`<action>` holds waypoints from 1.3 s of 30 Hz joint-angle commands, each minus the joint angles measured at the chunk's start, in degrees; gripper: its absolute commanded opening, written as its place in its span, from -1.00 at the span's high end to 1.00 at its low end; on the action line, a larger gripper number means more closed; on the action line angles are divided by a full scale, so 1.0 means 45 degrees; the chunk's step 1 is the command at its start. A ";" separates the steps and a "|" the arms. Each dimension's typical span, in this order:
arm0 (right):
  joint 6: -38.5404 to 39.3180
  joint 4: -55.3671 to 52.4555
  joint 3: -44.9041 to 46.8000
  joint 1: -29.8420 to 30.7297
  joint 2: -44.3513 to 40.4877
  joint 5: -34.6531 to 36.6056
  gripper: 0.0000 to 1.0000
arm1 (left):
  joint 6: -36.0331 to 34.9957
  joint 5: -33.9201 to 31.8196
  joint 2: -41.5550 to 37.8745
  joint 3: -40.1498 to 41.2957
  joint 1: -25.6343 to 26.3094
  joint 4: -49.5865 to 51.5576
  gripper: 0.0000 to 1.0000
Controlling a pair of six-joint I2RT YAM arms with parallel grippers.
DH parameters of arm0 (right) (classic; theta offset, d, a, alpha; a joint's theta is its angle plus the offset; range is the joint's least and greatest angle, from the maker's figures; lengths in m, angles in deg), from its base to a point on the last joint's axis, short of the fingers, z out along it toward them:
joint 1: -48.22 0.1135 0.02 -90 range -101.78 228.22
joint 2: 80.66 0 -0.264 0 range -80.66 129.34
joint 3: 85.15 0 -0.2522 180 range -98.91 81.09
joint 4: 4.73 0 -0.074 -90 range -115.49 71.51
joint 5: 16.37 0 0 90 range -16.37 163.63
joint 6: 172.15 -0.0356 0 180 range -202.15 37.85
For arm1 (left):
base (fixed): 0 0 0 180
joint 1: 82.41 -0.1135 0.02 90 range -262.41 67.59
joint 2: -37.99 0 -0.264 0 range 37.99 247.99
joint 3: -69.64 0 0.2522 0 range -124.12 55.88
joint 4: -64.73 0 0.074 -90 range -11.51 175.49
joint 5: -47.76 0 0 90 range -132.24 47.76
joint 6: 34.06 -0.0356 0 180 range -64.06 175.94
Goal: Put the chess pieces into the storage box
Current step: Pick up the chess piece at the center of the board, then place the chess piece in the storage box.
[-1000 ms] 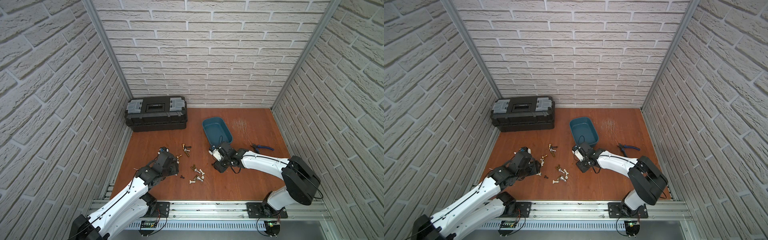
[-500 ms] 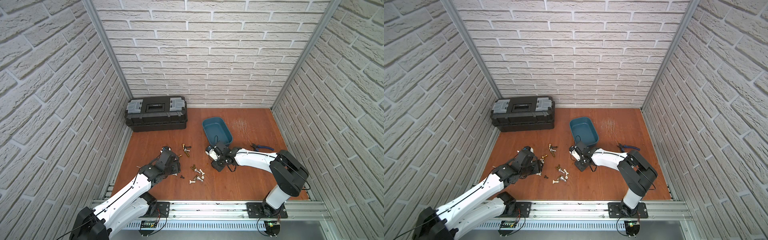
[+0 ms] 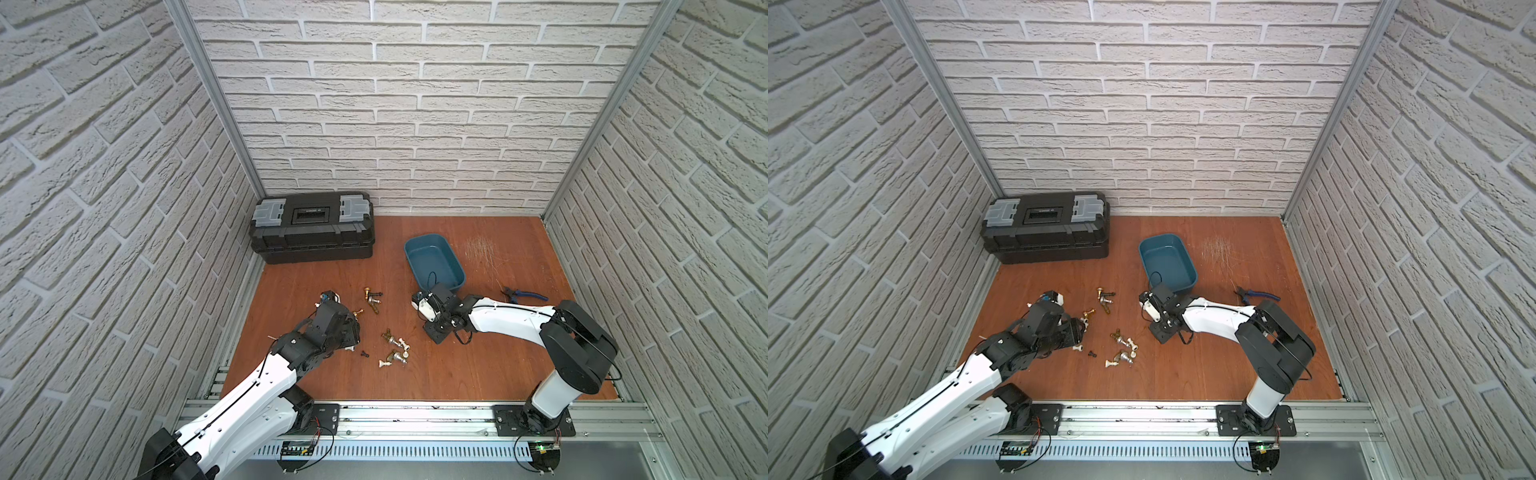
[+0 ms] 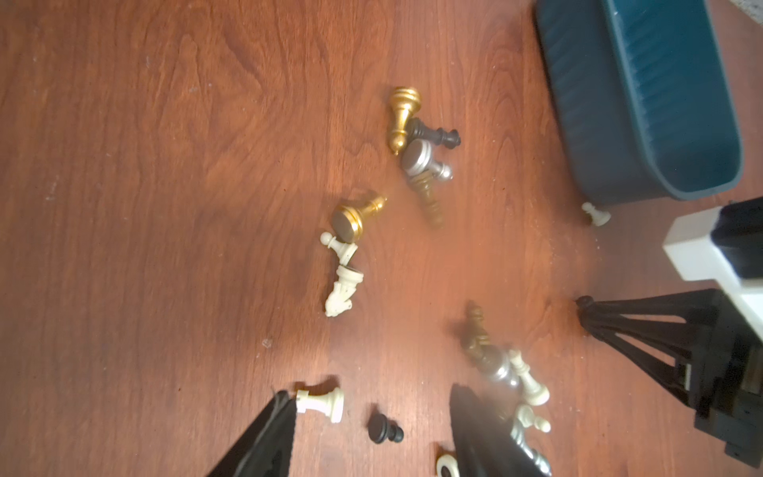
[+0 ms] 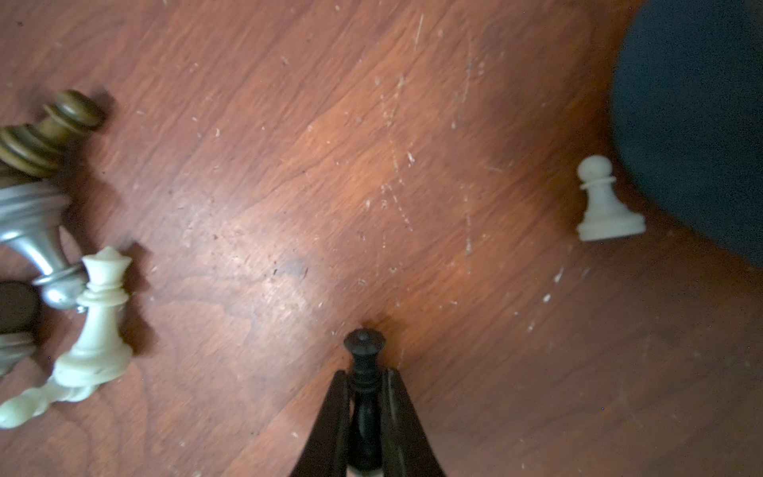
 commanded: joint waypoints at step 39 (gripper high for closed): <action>-0.0732 0.1951 -0.5943 -0.3704 0.4552 0.0379 0.65 | -0.0901 -0.0225 0.3111 -0.2703 0.0449 -0.0113 -0.33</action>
